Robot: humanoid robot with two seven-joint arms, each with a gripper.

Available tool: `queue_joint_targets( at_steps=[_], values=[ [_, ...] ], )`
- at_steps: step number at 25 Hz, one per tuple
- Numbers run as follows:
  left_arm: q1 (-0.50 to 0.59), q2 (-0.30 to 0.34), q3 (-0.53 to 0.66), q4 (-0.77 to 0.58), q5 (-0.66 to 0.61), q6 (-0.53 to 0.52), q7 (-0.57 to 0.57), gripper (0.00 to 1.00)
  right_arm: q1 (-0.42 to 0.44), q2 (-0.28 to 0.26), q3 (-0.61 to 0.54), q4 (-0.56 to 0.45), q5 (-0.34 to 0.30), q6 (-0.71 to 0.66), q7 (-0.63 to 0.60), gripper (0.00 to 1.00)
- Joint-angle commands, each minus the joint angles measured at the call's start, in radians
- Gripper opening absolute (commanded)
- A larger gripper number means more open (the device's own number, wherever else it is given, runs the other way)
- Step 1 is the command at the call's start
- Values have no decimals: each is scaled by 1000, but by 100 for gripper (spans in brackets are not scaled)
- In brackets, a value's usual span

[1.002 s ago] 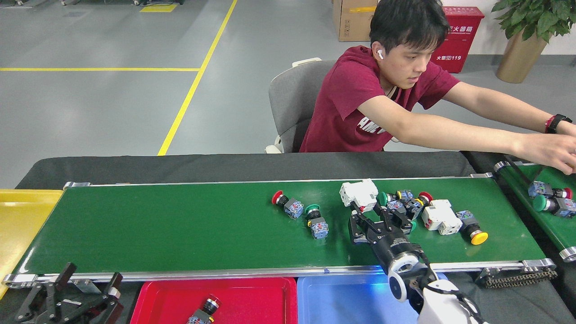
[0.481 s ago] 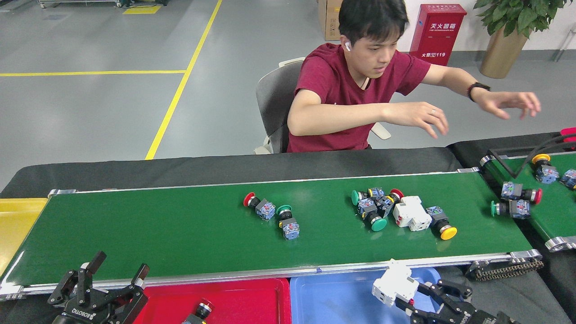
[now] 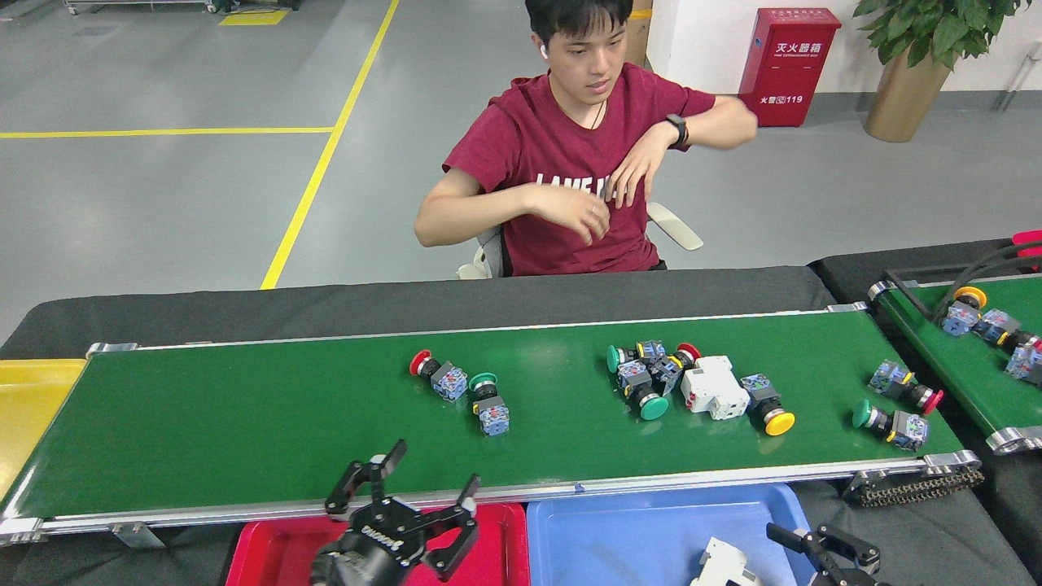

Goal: Pick switch part from conveyor to tray

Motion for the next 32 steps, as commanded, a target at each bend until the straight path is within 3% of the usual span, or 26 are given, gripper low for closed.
queue_joint_targets(
  at_steps=[1,3,6,9,12,17,21,24,25,27,28,29,32],
  values=[
    [-45,-3,-33,32,-11,103,-7,100,-60,71,-24,12,-2,169,0,86],
    [-87,0,-36,94,-9,141,-14,100,-145,153,-25,66,6,316,-5,87],
    [-130,2,-20,153,-8,165,-15,100,-232,263,-27,172,12,418,-8,87],
    [-146,5,7,177,-6,168,-17,100,-232,310,-44,209,50,439,-25,90],
    [-160,5,23,220,-5,172,-17,100,-185,324,-111,216,71,412,-28,95],
    [-185,8,38,249,-6,172,-17,100,-56,328,-326,212,91,68,-20,95],
    [-231,11,79,311,-6,179,-11,99,9,393,-372,178,196,94,-37,95],
    [-272,14,85,392,-8,230,-6,91,48,404,-372,169,210,125,-44,95],
    [-283,19,85,427,-9,253,-4,87,52,405,-374,163,210,129,-46,95],
    [-292,30,87,466,-5,268,-4,59,93,404,-372,129,211,135,-48,95],
    [-289,33,89,466,5,262,-3,28,119,405,-372,115,210,143,-57,95],
    [-284,36,90,461,18,261,-1,6,131,405,-372,110,210,151,-63,95],
    [-262,51,82,374,95,244,58,0,145,421,-368,77,210,194,-64,95]
  ],
)
